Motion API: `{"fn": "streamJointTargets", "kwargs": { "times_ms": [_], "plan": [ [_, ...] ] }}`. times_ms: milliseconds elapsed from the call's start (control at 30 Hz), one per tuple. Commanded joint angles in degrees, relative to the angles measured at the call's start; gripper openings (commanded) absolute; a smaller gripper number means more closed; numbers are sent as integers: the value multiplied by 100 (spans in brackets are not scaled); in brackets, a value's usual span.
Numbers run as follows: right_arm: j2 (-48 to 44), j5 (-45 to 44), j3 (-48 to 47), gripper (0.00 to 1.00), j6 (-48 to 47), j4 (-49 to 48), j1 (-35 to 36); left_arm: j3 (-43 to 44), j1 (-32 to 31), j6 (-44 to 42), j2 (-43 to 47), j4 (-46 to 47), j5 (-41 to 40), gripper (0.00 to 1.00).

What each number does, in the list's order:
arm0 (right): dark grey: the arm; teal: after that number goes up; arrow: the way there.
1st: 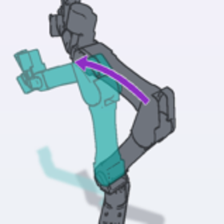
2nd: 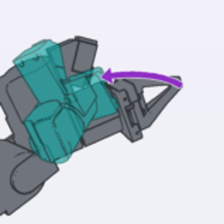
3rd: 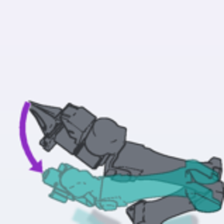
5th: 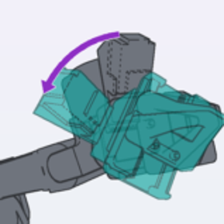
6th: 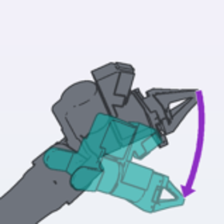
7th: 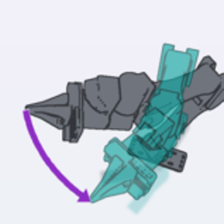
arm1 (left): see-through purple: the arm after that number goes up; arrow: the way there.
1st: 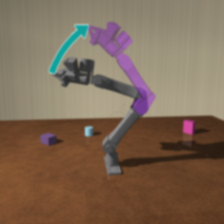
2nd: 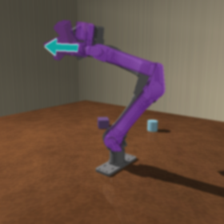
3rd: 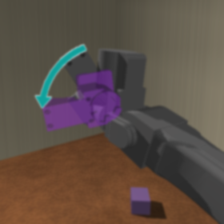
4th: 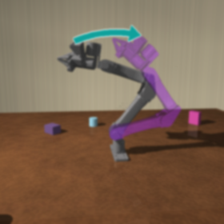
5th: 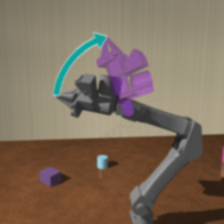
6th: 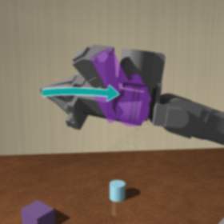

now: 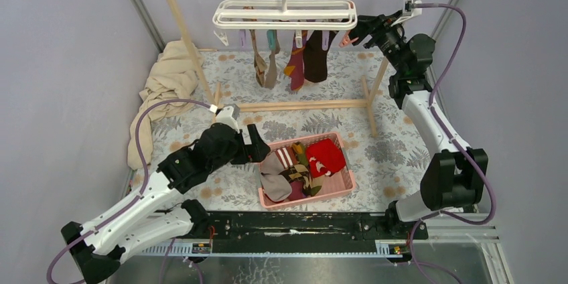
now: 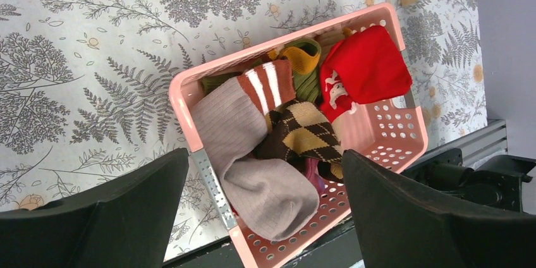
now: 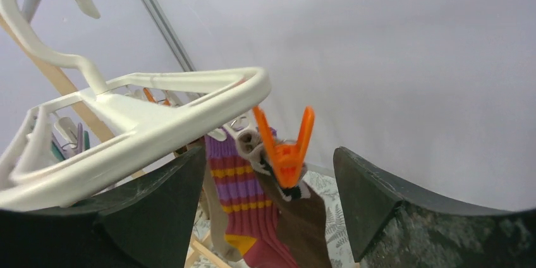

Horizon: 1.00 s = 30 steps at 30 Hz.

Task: Remove the socks clipped to the hanger
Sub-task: Adjust the hanger on the clothesline.

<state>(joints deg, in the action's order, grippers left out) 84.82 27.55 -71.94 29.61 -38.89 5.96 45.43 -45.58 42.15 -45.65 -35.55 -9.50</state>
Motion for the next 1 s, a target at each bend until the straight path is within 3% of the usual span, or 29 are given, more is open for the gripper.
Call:
{"fn": "streamJointTargets", "kwargs": {
  "times_ms": [0, 467, 700, 967],
  "plan": [
    [439, 48, -426, 80, 147, -827, -23, 247, 36, -146, -38, 268, 115, 99],
    [1250, 223, -871, 61, 609, -1722, -49, 319, 41, -146, -160, 219, 62, 98],
    [913, 306, -711, 38, 582, -1796, -51, 301, 41, -137, -200, 242, 102, 98],
    [-51, 182, 129, 34, 286, -1550, -44, 117, 40, -51, 33, 246, 147, 98]
  ]
}}
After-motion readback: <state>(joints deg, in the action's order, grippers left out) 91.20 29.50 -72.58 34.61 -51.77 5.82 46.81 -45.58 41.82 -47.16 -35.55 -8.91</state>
